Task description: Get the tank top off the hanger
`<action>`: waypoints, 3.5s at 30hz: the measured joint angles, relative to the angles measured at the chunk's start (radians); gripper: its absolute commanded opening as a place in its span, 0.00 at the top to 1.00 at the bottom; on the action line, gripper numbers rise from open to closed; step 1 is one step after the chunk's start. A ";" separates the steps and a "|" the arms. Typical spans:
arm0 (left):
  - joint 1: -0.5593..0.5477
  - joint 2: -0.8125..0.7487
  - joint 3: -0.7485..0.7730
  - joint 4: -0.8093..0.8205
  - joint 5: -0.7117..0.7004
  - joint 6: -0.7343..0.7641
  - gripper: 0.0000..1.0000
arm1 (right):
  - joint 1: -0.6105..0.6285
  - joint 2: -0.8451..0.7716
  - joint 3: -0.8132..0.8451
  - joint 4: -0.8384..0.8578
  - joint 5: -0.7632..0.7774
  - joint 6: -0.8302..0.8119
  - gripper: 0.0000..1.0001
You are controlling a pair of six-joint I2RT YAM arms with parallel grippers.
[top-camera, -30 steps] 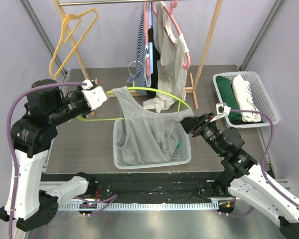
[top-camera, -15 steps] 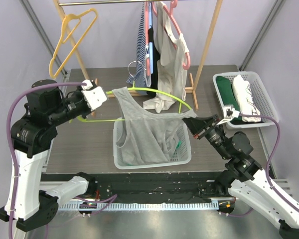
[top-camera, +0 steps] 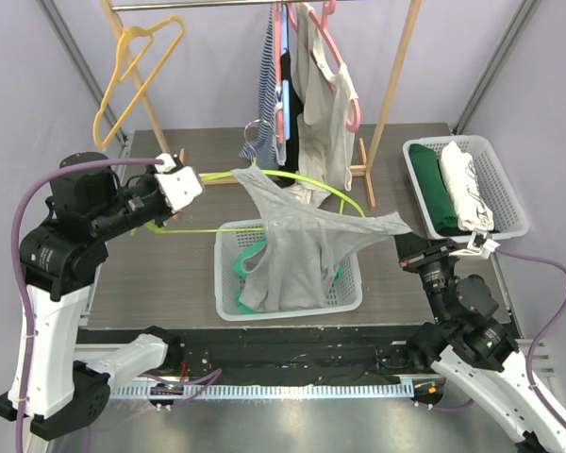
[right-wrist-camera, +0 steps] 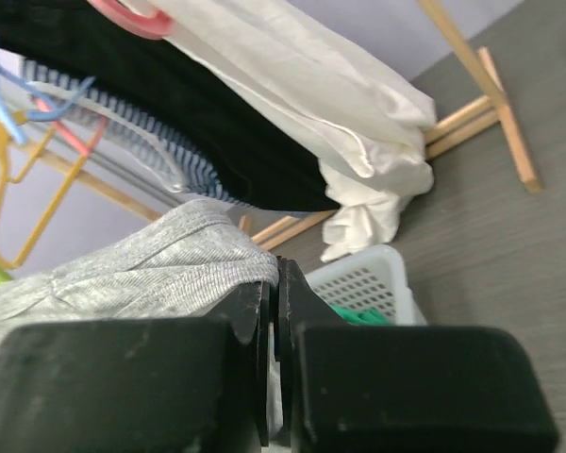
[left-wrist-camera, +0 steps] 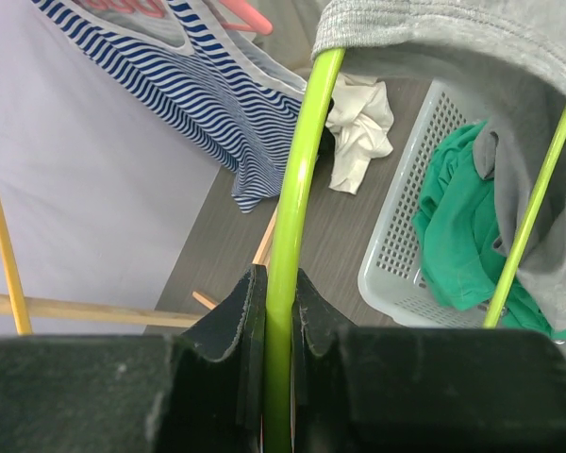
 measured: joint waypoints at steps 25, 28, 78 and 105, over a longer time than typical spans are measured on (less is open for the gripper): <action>0.000 0.044 0.006 0.023 -0.043 0.065 1.00 | 0.007 0.174 0.092 0.064 -0.573 -0.311 0.99; 0.000 0.046 0.000 0.024 -0.069 0.097 1.00 | 0.007 0.079 0.113 0.042 -0.521 -0.304 0.99; -0.014 -0.306 -0.531 0.497 -0.171 0.406 1.00 | 0.208 0.593 0.760 -0.442 -0.823 -0.801 0.23; -0.018 -0.419 -0.574 0.410 0.025 0.428 1.00 | 0.205 0.990 1.172 -0.561 -0.896 -1.074 0.26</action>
